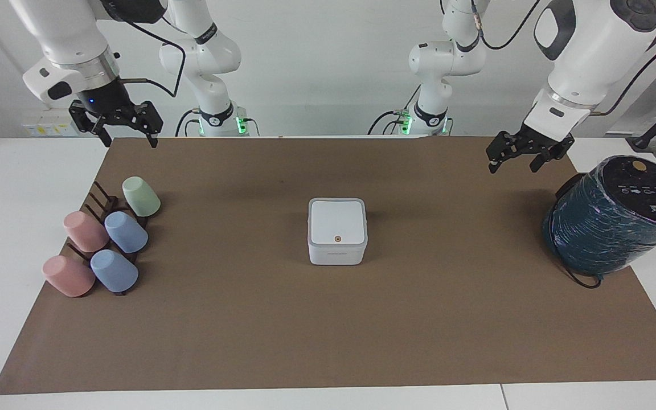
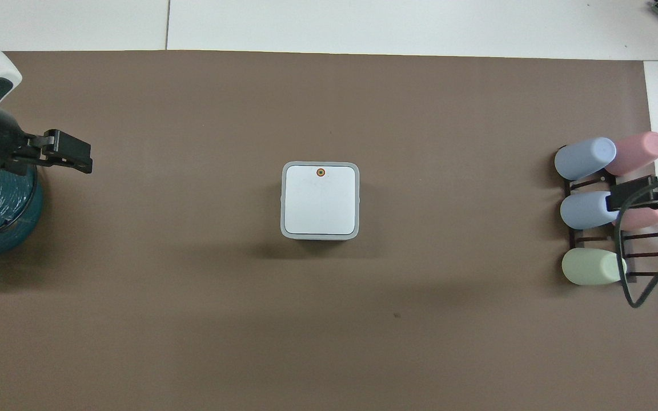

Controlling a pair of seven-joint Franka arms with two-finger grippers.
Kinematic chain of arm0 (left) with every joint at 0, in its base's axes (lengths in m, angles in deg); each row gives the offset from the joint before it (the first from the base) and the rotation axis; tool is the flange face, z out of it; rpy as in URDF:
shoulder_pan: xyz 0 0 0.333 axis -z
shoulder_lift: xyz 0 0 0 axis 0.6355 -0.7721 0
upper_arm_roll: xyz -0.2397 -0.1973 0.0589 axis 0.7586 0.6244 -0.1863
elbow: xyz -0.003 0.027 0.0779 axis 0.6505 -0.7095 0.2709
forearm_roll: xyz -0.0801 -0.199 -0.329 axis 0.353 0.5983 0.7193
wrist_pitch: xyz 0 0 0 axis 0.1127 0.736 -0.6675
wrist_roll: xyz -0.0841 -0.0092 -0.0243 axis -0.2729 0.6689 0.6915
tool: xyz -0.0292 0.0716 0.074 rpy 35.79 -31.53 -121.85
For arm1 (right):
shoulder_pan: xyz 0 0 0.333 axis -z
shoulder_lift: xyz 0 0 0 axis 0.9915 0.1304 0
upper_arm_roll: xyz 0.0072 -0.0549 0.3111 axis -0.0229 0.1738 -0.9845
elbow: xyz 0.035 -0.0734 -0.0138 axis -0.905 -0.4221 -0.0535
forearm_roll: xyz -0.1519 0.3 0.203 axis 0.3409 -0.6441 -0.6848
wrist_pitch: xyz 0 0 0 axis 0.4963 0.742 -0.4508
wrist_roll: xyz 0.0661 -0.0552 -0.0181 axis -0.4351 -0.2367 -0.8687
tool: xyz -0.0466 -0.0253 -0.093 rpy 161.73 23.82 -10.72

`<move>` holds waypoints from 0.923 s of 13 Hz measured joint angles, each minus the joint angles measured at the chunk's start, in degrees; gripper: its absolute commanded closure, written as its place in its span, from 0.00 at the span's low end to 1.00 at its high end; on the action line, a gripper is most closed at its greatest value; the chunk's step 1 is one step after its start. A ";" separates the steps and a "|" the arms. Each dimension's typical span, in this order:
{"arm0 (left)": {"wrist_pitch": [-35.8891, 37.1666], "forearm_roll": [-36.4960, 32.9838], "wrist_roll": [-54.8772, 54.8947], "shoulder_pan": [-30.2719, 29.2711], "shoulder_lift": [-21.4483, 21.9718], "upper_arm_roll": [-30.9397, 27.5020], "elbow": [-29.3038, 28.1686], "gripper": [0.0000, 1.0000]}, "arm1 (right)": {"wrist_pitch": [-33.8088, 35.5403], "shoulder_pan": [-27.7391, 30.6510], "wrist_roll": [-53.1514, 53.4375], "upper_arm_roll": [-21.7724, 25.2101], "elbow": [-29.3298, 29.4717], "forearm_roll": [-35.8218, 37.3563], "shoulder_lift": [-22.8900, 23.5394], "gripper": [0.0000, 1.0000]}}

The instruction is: Close trash can lid

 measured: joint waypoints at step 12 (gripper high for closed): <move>-0.03 -1.73 0.76 2.08 0.00 0.65 -0.01 0.00 | 0.00 0.00 0.00 0.00 0.00 0.00 0.00 0.00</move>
